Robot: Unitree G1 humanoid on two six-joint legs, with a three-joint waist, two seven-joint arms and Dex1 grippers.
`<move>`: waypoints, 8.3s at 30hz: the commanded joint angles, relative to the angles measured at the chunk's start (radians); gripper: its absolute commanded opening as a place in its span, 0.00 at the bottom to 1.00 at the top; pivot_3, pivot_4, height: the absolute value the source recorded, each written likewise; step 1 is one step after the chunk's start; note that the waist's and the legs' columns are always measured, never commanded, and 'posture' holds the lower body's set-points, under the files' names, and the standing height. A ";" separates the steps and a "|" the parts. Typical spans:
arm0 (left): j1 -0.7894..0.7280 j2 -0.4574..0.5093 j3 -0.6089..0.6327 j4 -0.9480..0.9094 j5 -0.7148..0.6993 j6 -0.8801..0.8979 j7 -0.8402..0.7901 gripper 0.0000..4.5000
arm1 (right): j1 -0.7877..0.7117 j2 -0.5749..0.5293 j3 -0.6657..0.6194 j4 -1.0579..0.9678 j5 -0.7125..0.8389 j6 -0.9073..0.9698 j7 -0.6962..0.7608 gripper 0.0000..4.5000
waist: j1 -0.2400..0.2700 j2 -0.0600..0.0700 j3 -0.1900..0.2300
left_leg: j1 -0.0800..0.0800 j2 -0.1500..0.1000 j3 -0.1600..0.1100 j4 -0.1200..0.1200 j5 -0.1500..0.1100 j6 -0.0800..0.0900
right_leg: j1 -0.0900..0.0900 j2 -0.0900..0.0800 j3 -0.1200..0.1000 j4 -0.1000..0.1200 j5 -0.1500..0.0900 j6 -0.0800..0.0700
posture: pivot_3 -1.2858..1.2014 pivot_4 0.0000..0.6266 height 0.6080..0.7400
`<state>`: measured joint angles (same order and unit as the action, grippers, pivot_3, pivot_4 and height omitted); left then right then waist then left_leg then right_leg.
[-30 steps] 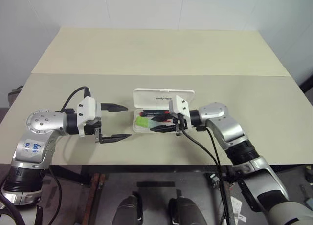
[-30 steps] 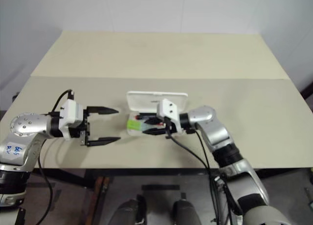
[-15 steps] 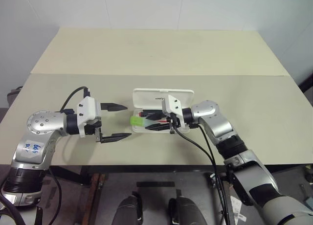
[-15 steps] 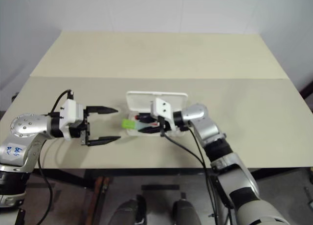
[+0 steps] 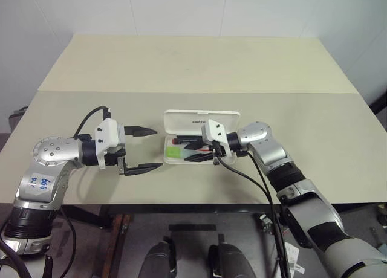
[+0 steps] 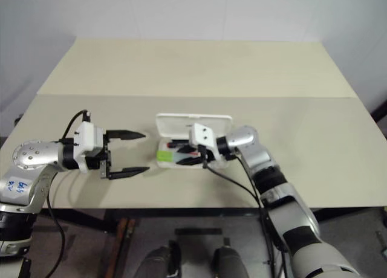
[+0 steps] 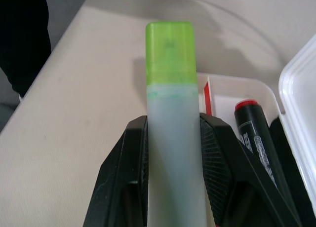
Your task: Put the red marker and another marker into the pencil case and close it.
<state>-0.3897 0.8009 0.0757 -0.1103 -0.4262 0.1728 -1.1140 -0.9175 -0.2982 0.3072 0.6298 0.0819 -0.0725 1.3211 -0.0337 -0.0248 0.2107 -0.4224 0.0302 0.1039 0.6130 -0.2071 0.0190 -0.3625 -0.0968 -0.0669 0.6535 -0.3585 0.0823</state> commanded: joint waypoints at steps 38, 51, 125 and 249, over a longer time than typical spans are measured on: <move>-0.065 -0.069 -0.032 0.011 0.000 -0.014 0.001 1.00 | 0.198 -0.357 -0.164 -0.567 0.257 0.392 0.145 1.00 | 0.004 0.000 0.000 | -0.001 0.000 0.000 -0.001 -0.002 0.000 | 0.001 -0.001 -0.001 -0.004 0.000 0.000 | 0.52 0.24 1.00; -0.205 -0.214 -0.143 0.126 0.037 -0.045 -0.022 1.00 | 0.211 -0.566 -0.258 -0.256 0.152 0.157 0.159 1.00 | 0.008 0.000 0.000 | 0.000 0.000 0.002 0.001 -0.001 0.001 | 0.002 0.000 -0.001 -0.003 0.000 0.000 | 0.52 0.24 1.00; -0.194 -0.234 -0.127 0.128 0.066 -0.036 0.004 1.00 | -0.020 -0.554 -0.119 0.266 -0.061 -0.226 0.266 0.08 | 0.005 0.001 0.001 | 0.001 0.001 0.003 0.009 -0.001 0.001 | 0.003 0.001 0.001 -0.001 0.004 0.002 | 0.52 0.24 1.00; -0.063 -0.116 0.092 0.141 -0.022 0.073 0.072 1.00 | 0.274 -0.349 -0.392 -0.669 0.471 0.427 -0.081 1.00 | 0.006 0.001 0.001 | 0.000 0.001 0.003 0.000 -0.002 0.002 | 0.002 0.000 0.001 -0.008 0.004 0.002 | 0.52 0.24 1.00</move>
<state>-0.4351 0.6838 0.1668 0.0312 -0.4457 0.2606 -1.0380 -0.6484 -0.6493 -0.0580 -0.0039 0.5385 0.3786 1.2481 -0.0274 -0.0239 0.2114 -0.4228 0.0312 0.1071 0.6127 -0.2088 0.0213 -0.3609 -0.0970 -0.0663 0.6454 -0.3545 0.0842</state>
